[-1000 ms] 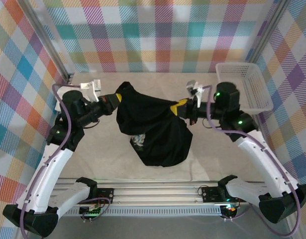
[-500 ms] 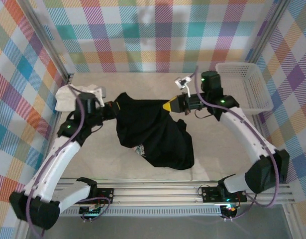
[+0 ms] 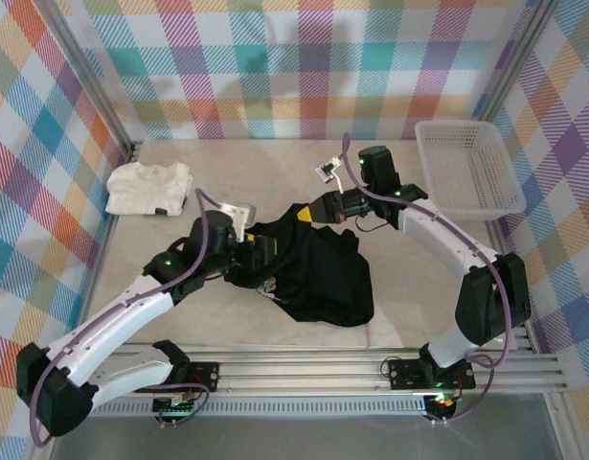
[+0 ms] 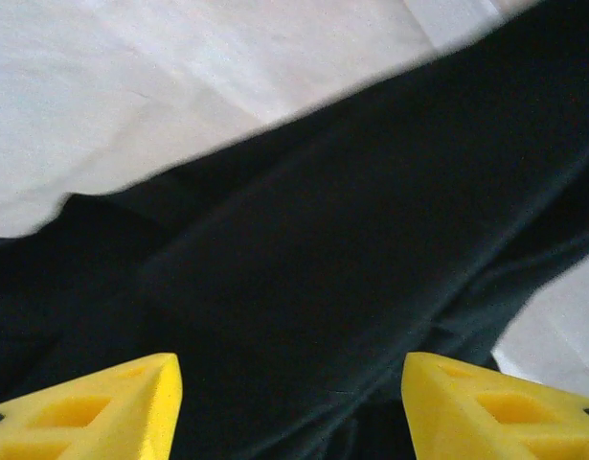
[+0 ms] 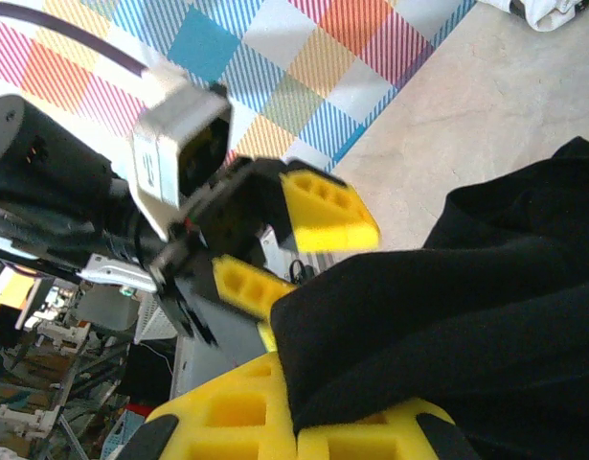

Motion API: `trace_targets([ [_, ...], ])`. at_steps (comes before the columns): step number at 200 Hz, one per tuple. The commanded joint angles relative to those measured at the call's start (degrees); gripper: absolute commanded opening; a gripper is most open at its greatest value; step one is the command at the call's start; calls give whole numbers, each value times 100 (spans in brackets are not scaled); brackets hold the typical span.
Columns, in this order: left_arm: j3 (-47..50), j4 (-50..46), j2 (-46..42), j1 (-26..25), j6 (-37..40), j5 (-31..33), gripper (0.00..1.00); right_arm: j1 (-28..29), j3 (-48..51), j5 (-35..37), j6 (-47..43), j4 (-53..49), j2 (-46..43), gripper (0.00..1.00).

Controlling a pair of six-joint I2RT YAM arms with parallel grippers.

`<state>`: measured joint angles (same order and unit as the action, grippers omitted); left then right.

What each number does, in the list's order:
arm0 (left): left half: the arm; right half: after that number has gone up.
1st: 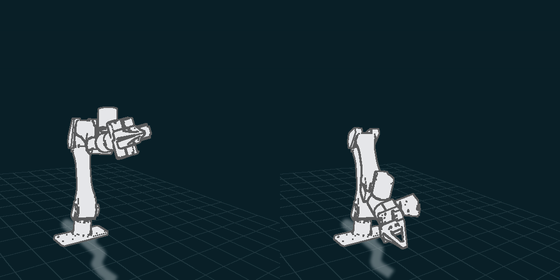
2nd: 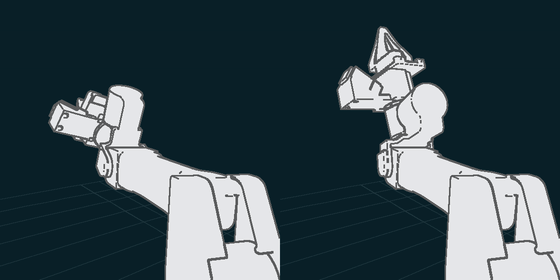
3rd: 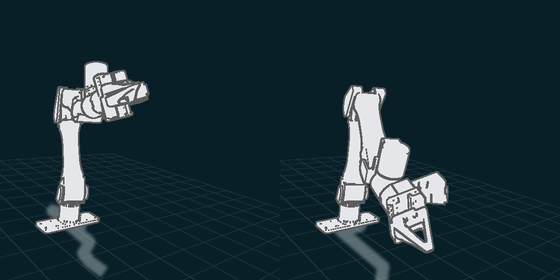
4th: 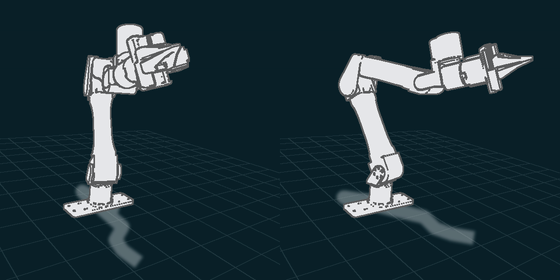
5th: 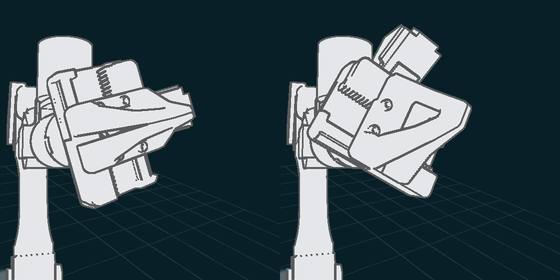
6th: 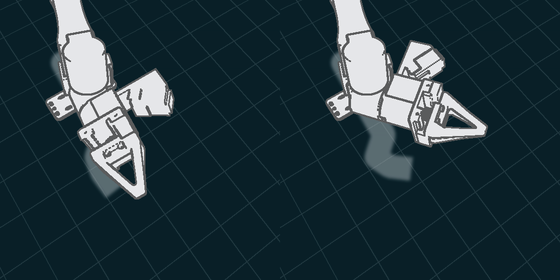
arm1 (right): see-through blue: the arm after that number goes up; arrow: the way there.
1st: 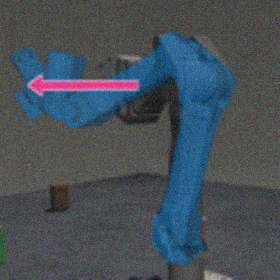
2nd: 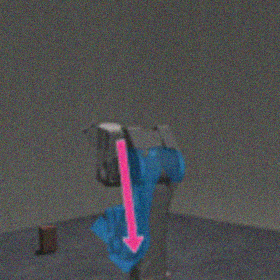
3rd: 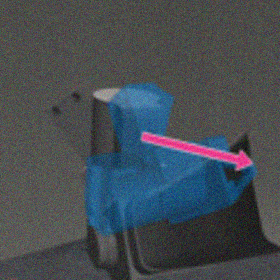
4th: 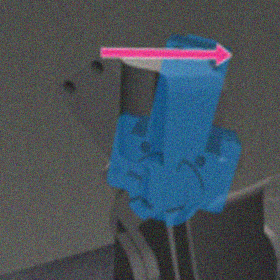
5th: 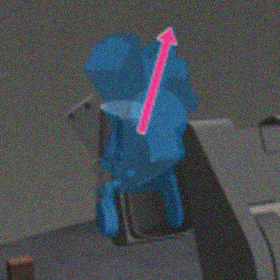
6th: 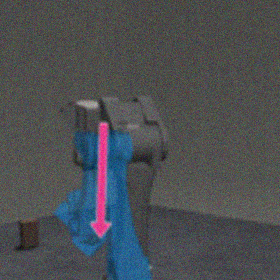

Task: Fold the inside-out t-shirt

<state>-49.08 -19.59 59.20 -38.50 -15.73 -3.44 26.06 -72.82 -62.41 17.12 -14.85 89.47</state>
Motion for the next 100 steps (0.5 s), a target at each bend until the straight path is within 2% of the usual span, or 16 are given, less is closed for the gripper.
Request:
trace_targets([
  [1, -10, 540, 321, -139, 197, -111, 62, -12, -218, -122, -53, 82, 27, 0],
  [29, -158, 685, 766, -140, 339, -118, 60, -9, -189, -83, -97, 3, 9, 0],
  [48, -234, 731, 1012, -140, 412, -7, 53, -14, -189, -57, -150, -77, -21, 0],
  [67, -338, 851, 1199, -68, 440, -25, 38, -9, -209, -23, -317, -272, -65, 0],
  [81, -470, 790, 1249, 32, 443, -136, 19, -27, -340, 138, -743, -824, -150, 0],
  [89, -542, 709, 1157, 134, 439, -282, 9, -34, -505, 545, -1210, -1442, -228, 0],
  [100, -564, 685, 881, 317, 323, -685, 0, -21, -709, 1690, -1753, -2210, -360, 0],
])
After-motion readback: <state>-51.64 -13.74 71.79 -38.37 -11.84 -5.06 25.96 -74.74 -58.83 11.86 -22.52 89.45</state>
